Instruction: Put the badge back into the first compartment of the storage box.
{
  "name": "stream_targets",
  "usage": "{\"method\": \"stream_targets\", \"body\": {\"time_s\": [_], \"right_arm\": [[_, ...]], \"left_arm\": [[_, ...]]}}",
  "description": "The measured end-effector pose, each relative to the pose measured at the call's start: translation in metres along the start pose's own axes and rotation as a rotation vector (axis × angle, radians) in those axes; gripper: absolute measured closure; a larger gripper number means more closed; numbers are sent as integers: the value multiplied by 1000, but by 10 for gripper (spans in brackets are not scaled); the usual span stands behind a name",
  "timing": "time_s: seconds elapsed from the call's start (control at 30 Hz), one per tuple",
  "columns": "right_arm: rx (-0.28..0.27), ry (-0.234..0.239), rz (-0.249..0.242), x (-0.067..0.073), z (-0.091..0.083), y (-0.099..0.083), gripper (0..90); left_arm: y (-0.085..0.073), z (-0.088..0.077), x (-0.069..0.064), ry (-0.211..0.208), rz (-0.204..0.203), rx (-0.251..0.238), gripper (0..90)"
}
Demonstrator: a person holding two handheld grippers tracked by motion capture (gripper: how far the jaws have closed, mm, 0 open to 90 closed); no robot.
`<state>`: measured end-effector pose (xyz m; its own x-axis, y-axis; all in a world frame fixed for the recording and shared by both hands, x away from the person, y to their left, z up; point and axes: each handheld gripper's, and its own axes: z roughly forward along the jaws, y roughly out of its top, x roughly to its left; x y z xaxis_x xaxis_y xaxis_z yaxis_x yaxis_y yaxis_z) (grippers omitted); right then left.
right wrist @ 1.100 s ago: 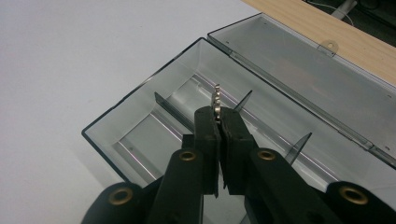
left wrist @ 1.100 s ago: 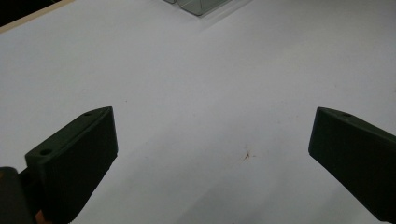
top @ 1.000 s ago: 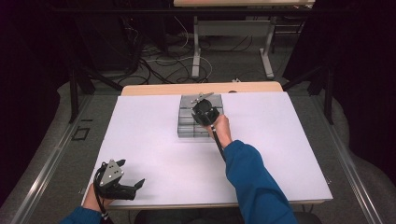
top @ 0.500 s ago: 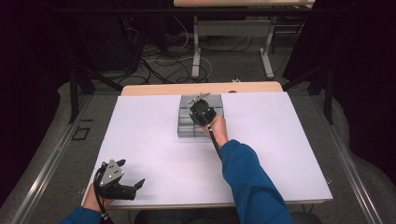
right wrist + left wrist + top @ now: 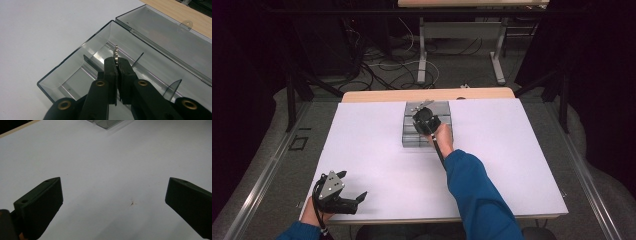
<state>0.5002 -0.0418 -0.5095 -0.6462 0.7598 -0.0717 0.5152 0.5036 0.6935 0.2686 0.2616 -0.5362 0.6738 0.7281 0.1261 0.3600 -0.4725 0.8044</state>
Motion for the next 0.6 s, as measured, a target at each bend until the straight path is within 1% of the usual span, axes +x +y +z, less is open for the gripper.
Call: {"method": "stream_targets", "body": {"time_s": [0.03,0.07,0.13,0.17,0.2,0.23,0.27,0.33,0.37,0.4,0.43,0.47,0.5,0.53,0.57,0.6], "right_arm": [[-5,-8,7,1,1,0,867],[-33,-2,9,1,4,-1,867],[1,-8,6,1,3,-1,867],[-39,1,6,1,6,-2,867],[-7,-1,-2,0,5,-1,866],[8,-2,1,1,6,-1,866],[-15,1,23,2,7,-2,866],[-12,-2,25,3,8,-2,866],[16,-6,12,2,7,-1,866],[11,-6,-5,1,8,-1,866],[6,-6,-9,1,9,-1,866],[-21,-8,2,1,11,-2,866],[5,-11,6,2,9,-1,866],[-5,-12,11,2,10,-1,866],[0,0,11,2,11,-1,865],[0,-11,12,2,11,-2,866]], "left_arm": [[0,0,0,0,-1,-1,15],[0,0,0,0,0,0,15],[0,0,0,0,0,0,15],[0,0,0,0,1,0,15],[0,0,0,0,1,0,15],[0,0,0,0,1,-1,15],[0,0,0,0,1,-1,15],[0,0,0,0,0,-1,15],[0,0,0,0,1,0,15],[0,0,0,0,1,0,15],[0,0,0,0,1,0,15],[0,0,0,0,1,0,15],[0,0,0,0,1,0,15],[0,0,0,0,1,0,15],[0,0,0,0,0,0,15],[0,0,0,-1,0,0,15]]}}
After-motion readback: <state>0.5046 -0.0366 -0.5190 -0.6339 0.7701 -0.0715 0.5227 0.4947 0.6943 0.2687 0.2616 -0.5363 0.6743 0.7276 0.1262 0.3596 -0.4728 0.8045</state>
